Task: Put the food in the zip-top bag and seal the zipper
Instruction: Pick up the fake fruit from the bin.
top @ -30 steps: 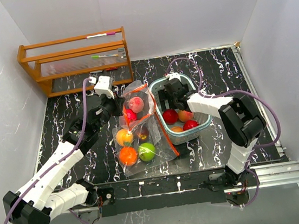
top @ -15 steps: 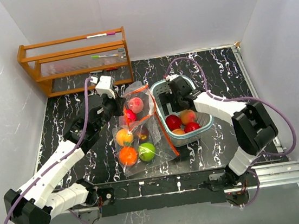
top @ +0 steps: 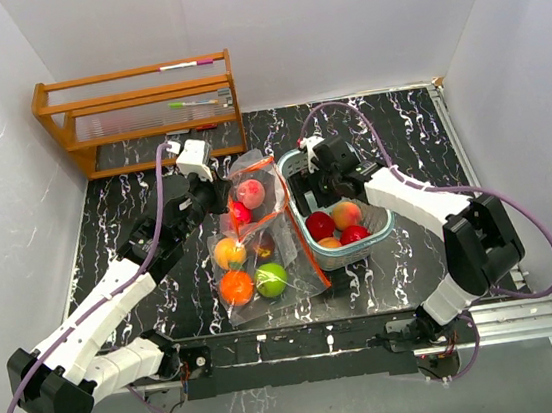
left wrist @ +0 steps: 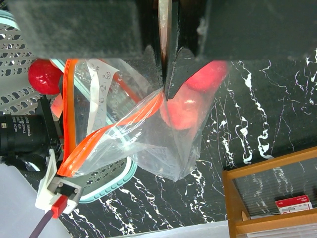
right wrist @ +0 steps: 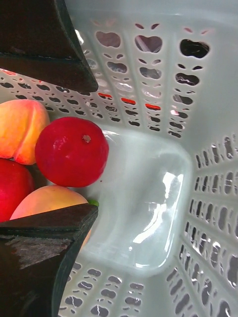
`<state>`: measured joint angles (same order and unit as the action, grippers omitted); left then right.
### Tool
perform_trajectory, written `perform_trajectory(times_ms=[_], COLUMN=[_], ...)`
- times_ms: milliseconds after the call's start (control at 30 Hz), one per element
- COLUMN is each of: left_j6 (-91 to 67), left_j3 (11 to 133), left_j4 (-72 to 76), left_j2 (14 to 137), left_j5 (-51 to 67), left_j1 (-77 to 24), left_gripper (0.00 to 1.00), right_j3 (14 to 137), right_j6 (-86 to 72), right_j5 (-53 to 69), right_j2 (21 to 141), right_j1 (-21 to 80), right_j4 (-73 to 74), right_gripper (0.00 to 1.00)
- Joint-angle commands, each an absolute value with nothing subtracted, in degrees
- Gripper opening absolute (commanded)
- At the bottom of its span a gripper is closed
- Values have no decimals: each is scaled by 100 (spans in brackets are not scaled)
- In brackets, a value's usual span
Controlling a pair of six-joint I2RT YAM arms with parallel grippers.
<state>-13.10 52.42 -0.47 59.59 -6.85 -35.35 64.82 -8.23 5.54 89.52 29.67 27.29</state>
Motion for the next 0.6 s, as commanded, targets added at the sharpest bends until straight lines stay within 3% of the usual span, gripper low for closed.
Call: perform_trajectory(times_ms=[0, 433, 567], left_j6=[-1345, -1362, -1354], left_j3=[5256, 5258, 5256], left_j4=[79, 80, 63], left_j2=[5899, 5907, 5906], left_j5=[-650, -648, -663], left_j1=[-3498, -3481, -3475], left_gripper=[0, 0, 0], right_j3=[6444, 6136, 6147], right_j6=[-533, -163, -281], right_j5=[886, 1097, 1072], right_j2=[9028, 9718, 10058], right_j1=[2979, 2978, 2978], right_j4=[2911, 2724, 2690], right_gripper=[99, 98, 93])
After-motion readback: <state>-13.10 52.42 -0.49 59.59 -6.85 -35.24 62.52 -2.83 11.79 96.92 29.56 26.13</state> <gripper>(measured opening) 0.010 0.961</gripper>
